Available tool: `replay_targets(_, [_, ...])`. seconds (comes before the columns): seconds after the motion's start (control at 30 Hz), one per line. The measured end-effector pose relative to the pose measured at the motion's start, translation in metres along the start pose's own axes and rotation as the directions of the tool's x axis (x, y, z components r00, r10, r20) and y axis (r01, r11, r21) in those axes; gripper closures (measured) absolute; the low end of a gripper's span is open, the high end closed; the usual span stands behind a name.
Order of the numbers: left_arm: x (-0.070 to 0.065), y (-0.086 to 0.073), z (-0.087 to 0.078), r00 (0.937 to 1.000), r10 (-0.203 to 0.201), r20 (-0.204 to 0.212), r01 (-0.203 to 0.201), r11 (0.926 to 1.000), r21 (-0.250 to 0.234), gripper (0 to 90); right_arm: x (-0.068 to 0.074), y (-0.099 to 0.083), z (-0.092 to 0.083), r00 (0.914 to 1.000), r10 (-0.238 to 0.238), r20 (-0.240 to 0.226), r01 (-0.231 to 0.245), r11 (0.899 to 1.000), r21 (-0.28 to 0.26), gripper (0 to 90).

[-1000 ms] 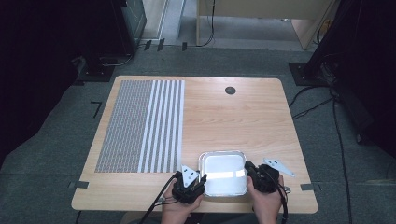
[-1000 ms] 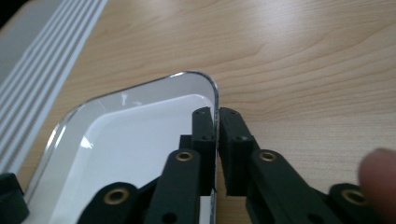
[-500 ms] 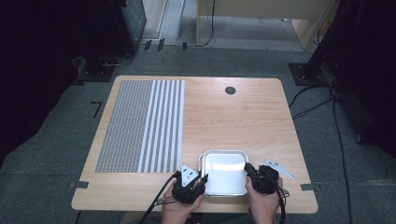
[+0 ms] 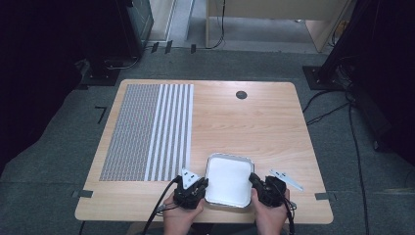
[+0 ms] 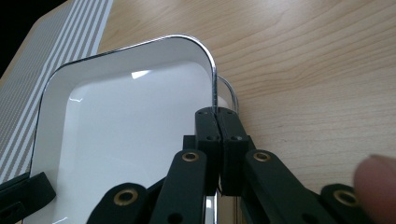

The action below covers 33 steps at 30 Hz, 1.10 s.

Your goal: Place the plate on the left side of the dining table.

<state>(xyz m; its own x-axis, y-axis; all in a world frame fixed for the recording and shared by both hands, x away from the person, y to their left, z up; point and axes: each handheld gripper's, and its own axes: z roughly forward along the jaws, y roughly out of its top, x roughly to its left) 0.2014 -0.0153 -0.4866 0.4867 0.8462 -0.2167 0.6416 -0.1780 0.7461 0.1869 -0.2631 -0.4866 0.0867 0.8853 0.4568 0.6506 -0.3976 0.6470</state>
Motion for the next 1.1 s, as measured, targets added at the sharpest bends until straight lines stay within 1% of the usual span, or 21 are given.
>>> replay_targets(0.1, [0.001,0.002,-0.002,1.0000,0.000,0.000,0.000,1.0000,0.000,85.7,0.003,0.001,0.001,1.0000,0.001,-0.004,-0.001,1.000,0.003,89.7])
replay_targets(0.17, [0.003,0.003,-0.004,1.0000,-0.001,0.004,0.001,1.0000,-0.001,85.7,0.005,0.003,0.000,1.0000,-0.008,-0.005,0.008,1.000,-0.001,89.7])
replay_targets(0.27, [0.006,0.006,-0.008,0.9999,-0.011,0.011,0.011,0.9999,-0.002,85.8,0.008,0.006,0.000,0.9999,-0.012,-0.011,0.012,1.000,0.006,89.7])
replay_targets(0.3, [0.010,0.009,-0.010,0.9996,-0.020,0.018,0.020,0.9998,-0.003,86.2,0.011,0.008,0.000,0.9998,-0.011,-0.017,0.012,1.000,0.012,89.7])
replay_targets(0.33, [0.010,0.009,-0.010,0.9996,-0.020,0.018,0.020,0.9998,-0.003,86.4,0.013,0.008,0.001,0.9997,-0.011,-0.021,0.011,1.000,0.014,89.7])
replay_targets(0.37, [0.014,0.011,-0.011,0.9993,-0.032,0.022,0.032,0.9995,-0.006,86.7,0.014,0.009,0.001,0.9997,-0.012,-0.023,0.012,1.000,0.017,89.7])
replay_targets(0.4, [0.014,0.011,-0.011,0.9993,-0.032,0.022,0.032,0.9995,-0.006,86.9,0.014,0.009,0.001,0.9997,-0.012,-0.023,0.012,1.000,0.017,89.7])
replay_targets(0.47, [0.019,0.014,-0.013,0.9986,-0.045,0.029,0.045,0.9990,-0.007,87.1,0.018,0.010,0.002,0.9996,-0.015,-0.026,0.015,1.000,0.020,89.7])
replay_targets(0.5, [0.023,0.016,-0.014,0.9985,-0.048,0.028,0.048,0.9988,-0.009,87.4,0.022,0.012,0.004,0.9995,-0.015,-0.028,0.016,1.000,0.022,89.7])
replay_targets(0.53, [0.023,0.016,-0.014,0.9985,-0.048,0.028,0.048,0.9988,-0.009,87.5,0.022,0.012,0.004,0.9995,-0.015,-0.028,0.016,1.000,0.022,89.7])
replay_targets(0.67, [0.029,0.021,-0.017,0.9984,-0.051,0.025,0.052,0.9986,-0.013,87.6,0.030,0.016,0.006,0.9993,-0.021,-0.029,0.022,1.000,0.021,89.8])
replay_targets(0.73, [0.032,0.023,-0.018,0.9984,-0.052,0.020,0.053,0.9985,-0.015,87.6,0.034,0.018,0.008,0.9992,-0.028,-0.030,0.028,0.999,0.019,89.7])
replay_targets(0.77, [0.036,0.025,-0.020,0.9983,-0.057,0.014,0.057,0.9982,-0.019,87.5,0.039,0.020,0.010,0.9990,-0.033,-0.031,0.034,0.999,0.020,89.8])
replay_targets(0.8, [0.036,0.025,-0.020,0.9983,-0.057,0.014,0.057,0.9982,-0.019,87.5,0.039,0.020,0.010,0.9990,-0.033,-0.031,0.034,0.999,0.020,89.8])
replay_targets(0.93, [0.046,0.028,-0.024,0.9978,-0.066,-0.004,0.066,0.9976,-0.020,87.5,0.050,0.023,0.018,0.9984,-0.039,-0.041,0.040,0.999,0.027,89.8])
replay_targets(1.0, [0.053,0.030,-0.027,0.9972,-0.075,-0.009,0.074,0.9971,-0.018,87.6,0.056,0.025,0.022,0.9980,-0.040,-0.048,0.042,0.999,0.035,89.8])
replay_targets(1.03, [0.060,0.033,-0.029,0.9967,-0.080,-0.018,0.079,0.9967,-0.018,87.8,0.062,0.026,0.027,0.9975,-0.044,-0.055,0.046,0.998,0.039,89.8])
replay_targets(1.07, [0.060,0.033,-0.029,0.9967,-0.080,-0.018,0.079,0.9967,-0.018,87.9,0.062,0.026,0.027,0.9975,-0.044,-0.055,0.046,0.998,0.039,89.8])
replay_targets(1.1, [0.067,0.035,-0.032,0.9964,-0.078,-0.033,0.077,0.9968,-0.020,88.0,0.069,0.027,0.033,0.9970,-0.042,-0.065,0.045,0.998,0.045,89.8])
